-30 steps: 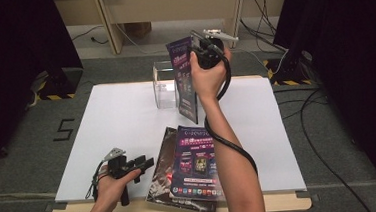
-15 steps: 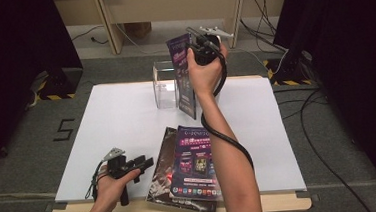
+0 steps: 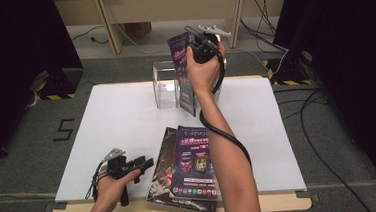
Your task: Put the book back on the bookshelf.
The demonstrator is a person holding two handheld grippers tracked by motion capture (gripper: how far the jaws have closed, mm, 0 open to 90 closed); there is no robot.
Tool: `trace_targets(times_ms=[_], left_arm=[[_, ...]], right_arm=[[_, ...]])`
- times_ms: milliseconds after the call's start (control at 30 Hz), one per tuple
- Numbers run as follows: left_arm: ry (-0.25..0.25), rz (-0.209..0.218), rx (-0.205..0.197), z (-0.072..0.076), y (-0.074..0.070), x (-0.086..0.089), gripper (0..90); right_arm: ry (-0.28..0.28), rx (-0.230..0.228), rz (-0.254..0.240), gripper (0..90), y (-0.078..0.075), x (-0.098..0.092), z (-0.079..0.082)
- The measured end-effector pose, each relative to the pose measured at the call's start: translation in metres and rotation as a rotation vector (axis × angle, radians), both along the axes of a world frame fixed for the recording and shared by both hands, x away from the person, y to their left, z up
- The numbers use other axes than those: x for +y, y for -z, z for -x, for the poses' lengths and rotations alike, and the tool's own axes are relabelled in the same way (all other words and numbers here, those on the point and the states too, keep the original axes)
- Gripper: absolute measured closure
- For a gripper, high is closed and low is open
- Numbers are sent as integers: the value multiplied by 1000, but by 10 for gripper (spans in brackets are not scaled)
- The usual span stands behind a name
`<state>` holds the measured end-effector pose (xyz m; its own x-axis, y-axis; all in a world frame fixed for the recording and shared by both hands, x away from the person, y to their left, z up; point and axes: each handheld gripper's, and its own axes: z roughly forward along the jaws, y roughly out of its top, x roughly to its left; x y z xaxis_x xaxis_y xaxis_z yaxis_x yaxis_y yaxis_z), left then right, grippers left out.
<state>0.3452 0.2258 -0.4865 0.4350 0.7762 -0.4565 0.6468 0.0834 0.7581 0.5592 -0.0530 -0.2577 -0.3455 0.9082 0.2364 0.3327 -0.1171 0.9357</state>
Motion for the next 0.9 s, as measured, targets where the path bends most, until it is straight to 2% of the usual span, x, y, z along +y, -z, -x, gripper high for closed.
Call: trace_targets(times_ms=[567, 700, 900], left_arm=[[-3, -1, 2, -1, 1, 1, 530], [-6, 0, 4, -1, 1, 2, 530], [-12, 2, 7, -2, 2, 4, 530]], right_arm=[[23, -16, 8, 845, 12, 8, -17], [36, -32, 20, 845, 17, 11, -21], [42, -59, 42, 844, 20, 16, -13]])
